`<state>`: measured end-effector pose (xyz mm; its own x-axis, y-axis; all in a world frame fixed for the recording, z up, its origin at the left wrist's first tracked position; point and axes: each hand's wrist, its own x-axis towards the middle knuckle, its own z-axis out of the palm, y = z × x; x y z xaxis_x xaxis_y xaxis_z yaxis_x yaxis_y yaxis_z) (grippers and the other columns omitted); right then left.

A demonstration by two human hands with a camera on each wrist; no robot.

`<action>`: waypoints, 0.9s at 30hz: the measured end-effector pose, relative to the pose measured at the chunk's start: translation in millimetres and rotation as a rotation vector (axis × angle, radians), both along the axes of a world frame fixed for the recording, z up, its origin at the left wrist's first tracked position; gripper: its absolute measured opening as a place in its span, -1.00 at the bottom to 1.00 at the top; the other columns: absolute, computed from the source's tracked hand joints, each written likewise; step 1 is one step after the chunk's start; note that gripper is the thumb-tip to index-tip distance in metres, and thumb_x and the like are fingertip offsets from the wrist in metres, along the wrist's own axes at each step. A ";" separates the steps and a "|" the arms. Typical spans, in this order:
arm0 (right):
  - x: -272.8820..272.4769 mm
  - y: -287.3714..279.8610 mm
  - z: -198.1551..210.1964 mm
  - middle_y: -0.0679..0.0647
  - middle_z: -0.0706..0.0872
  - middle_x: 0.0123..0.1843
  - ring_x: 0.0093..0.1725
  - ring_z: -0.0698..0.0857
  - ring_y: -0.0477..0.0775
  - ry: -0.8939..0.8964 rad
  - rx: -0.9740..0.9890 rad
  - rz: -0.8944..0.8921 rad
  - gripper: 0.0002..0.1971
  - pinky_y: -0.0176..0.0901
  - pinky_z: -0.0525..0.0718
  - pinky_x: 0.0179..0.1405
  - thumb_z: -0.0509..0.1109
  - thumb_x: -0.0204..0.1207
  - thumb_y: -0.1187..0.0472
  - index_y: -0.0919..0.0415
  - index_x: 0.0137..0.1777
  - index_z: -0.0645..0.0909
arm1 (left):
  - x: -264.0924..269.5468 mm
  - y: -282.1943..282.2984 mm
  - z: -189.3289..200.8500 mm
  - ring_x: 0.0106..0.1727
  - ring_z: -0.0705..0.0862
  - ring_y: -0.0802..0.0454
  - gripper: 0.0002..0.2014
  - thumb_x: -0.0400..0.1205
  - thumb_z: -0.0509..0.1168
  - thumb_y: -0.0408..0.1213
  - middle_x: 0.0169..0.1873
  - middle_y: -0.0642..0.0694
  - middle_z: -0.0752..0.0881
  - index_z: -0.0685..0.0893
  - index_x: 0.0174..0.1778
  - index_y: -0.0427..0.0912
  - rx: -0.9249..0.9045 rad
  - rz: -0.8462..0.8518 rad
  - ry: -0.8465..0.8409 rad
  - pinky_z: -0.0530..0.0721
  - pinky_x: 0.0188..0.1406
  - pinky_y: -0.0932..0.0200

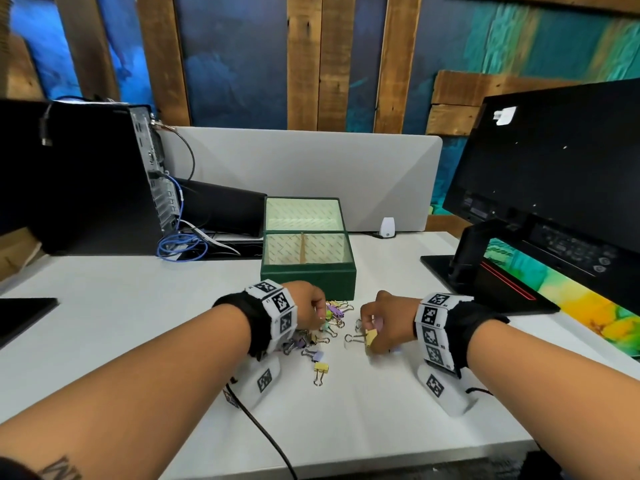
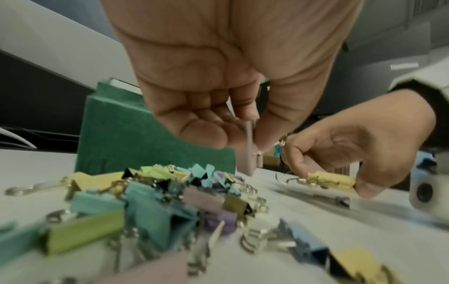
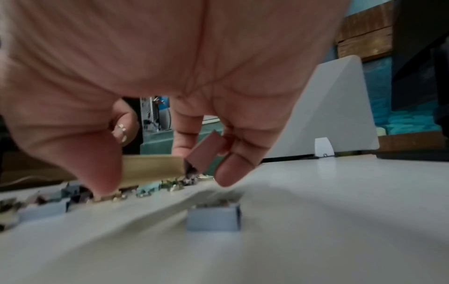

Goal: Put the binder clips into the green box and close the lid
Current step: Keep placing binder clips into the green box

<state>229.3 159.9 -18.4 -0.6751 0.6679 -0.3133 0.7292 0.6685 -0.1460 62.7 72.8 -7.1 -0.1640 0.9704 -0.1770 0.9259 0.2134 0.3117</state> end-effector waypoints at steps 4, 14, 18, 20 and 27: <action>0.3 10.2 9.5 0.01 0.56 -0.02 -0.14 0.55 0.03 0.159 -0.010 -0.049 -0.73 -0.26 0.44 -0.34 0.52 0.30 0.12 0.01 -0.12 0.47 | -25.3 -9.4 11.5 -0.33 0.64 0.18 -0.91 0.58 0.29 -0.36 -0.25 0.01 0.67 0.57 -0.19 -0.08 0.118 0.125 -0.221 0.66 -0.34 0.37; -51.8 29.5 67.1 -0.04 0.72 -0.17 -0.15 0.68 -0.07 0.592 -0.083 -0.216 -0.64 -0.18 0.65 -0.03 0.61 0.28 0.06 0.12 0.01 0.61 | -95.0 -0.5 29.8 -0.37 0.70 0.02 -0.77 0.47 0.38 -0.54 -0.20 -0.20 0.71 0.59 -0.24 -0.09 0.433 0.518 -0.678 0.66 -0.64 0.38; -97.4 30.4 76.1 -0.05 0.67 -0.24 -0.20 0.63 -0.06 0.572 -0.014 -0.201 -0.65 -0.24 0.54 -0.26 0.61 0.29 0.04 0.10 -0.07 0.53 | -99.4 14.8 32.9 -0.34 0.73 0.06 -0.81 0.50 0.40 -0.52 -0.21 -0.15 0.74 0.62 -0.18 -0.12 0.460 0.504 -0.712 0.70 -0.58 0.39; -118.8 31.9 75.6 0.01 0.67 -0.14 -0.06 0.65 0.05 0.548 0.051 -0.184 -0.63 -0.18 0.57 -0.18 0.62 0.28 0.04 0.11 -0.07 0.51 | -100.1 21.6 33.4 -0.40 0.73 0.11 -0.84 0.52 0.39 -0.52 -0.28 -0.11 0.73 0.63 -0.12 -0.18 0.464 0.499 -0.703 0.69 -0.60 0.41; -162.1 37.7 66.8 0.08 0.64 0.03 0.06 0.61 0.09 0.418 0.026 -0.092 -0.47 -0.13 0.58 0.09 0.59 0.30 0.02 0.22 0.23 0.60 | -107.3 34.3 28.7 -0.34 0.66 0.21 -0.73 0.45 0.47 -0.28 -0.15 0.01 0.70 0.66 0.04 0.04 0.430 0.533 -0.395 0.58 -0.51 0.36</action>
<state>67.2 197.6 48.3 -0.6777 0.7353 -0.0073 0.6676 0.6111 -0.4253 -44.6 107.1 21.6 -0.6295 0.7751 0.0533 0.5362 0.3838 0.7518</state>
